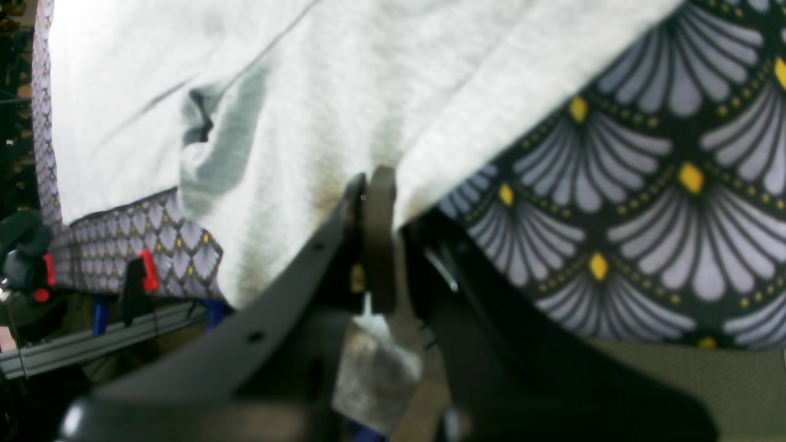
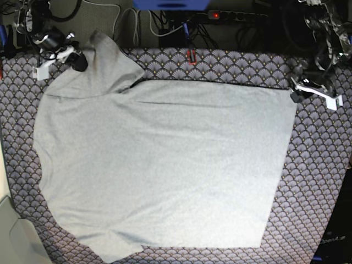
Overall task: Fold the T-shirt properly
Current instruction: 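Move both grippers down to the shirt's shoulder edges near the collar, then grasp the shirt edge with both grippers and pull it across the body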
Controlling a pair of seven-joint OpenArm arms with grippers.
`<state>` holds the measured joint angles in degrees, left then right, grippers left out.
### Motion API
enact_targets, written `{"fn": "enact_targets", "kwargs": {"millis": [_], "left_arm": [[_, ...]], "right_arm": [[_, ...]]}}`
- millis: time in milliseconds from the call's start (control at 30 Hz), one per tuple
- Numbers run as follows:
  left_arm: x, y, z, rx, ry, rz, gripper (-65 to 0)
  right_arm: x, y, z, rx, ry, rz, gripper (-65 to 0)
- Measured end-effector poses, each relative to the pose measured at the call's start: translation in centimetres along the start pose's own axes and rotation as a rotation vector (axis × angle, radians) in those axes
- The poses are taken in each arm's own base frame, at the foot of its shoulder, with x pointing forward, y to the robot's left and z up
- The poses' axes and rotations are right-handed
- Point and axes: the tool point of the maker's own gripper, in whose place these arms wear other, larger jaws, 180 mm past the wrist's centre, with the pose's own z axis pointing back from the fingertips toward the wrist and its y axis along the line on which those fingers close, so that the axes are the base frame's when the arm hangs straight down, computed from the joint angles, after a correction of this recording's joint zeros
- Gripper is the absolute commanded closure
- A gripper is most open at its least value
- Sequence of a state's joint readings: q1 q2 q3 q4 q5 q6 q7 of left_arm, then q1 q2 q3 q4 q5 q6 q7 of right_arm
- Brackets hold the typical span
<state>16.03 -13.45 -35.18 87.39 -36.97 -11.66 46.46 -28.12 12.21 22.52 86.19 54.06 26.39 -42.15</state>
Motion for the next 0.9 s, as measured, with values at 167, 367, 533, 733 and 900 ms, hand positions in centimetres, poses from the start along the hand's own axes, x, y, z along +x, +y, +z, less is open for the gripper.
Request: {"fn": "enact_targets", "kwargs": {"millis": [167, 367, 533, 733, 900], "left_arm": [[-0.6, 0.8, -1.2, -0.002, 0.008, 0.052, -28.1], [-0.7, 0.2, -1.6, -0.014, -0.005, 0.077, -28.1], [-1.8, -0.5, -1.7, -0.033, -0.015, 0.112, -25.6], [-3.1, -0.9, -1.6, -0.044, 0.012, 0.128, 0.0], [-2.8, -1.0, -1.8, -0.048, 0.019, 0.124, -0.4]], "right_arm": [[-0.2, 0.2, -0.2, 0.009, 0.027, 0.028, 0.0], [-0.3, 0.4, -0.2, 0.013, 0.033, 0.032, 0.0], [-0.3, 0.4, -0.2, 0.013, 0.032, 0.032, 0.0], [-0.1, 0.4, -0.2, 0.013, 0.030, 0.036, 0.0], [0.1, 0.4, -0.2, 0.014, 0.043, 0.054, 0.0]]}}
